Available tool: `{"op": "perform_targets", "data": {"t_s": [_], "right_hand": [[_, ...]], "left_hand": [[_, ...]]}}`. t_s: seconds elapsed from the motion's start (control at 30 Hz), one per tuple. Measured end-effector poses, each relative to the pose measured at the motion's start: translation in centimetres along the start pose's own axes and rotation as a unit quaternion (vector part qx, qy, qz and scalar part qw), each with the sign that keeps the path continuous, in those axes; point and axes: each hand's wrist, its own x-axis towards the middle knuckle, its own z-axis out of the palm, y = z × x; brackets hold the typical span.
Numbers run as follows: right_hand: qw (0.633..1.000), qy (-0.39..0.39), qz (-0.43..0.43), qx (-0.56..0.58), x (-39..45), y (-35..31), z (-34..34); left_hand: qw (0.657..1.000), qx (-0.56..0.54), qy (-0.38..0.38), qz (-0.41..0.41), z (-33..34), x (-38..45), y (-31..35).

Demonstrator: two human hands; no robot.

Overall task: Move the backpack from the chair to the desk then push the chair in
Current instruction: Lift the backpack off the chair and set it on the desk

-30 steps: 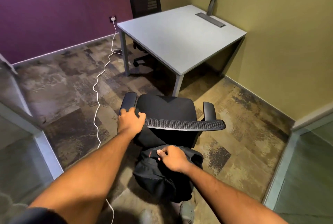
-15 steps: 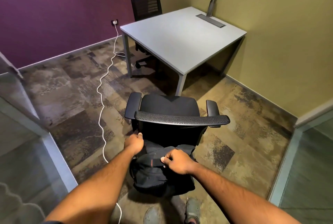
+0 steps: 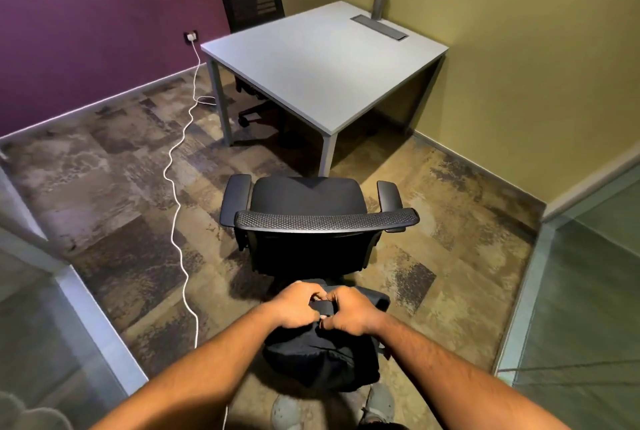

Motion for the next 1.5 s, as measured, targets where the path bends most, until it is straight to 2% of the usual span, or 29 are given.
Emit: {"op": "perform_targets", "data": {"t_s": [0.27,0.4,0.9,1.13,1.5], "right_hand": [[0.998,0.040,0.016,0.036,-2.2,6.0,-2.4],[0.996,0.062,0.022,0.066,-3.7,10.3,-4.4],[0.974,0.224,-0.008,0.030,-10.0,25.8,-13.8],[0.952,0.295,-0.027,0.076,-12.4,32.3,-18.8],[0.900,0.429,-0.057,0.050,-13.1,39.3,-26.9]], "left_hand": [[0.995,0.082,-0.030,0.056,2.2,4.2,5.2],[0.990,0.123,-0.018,0.070,3.8,6.8,9.0],[0.972,0.187,0.001,0.139,7.0,14.4,23.6],[0.961,0.188,0.049,0.197,8.6,17.4,30.5],[0.933,0.177,0.129,0.285,9.0,26.2,38.5]]}}
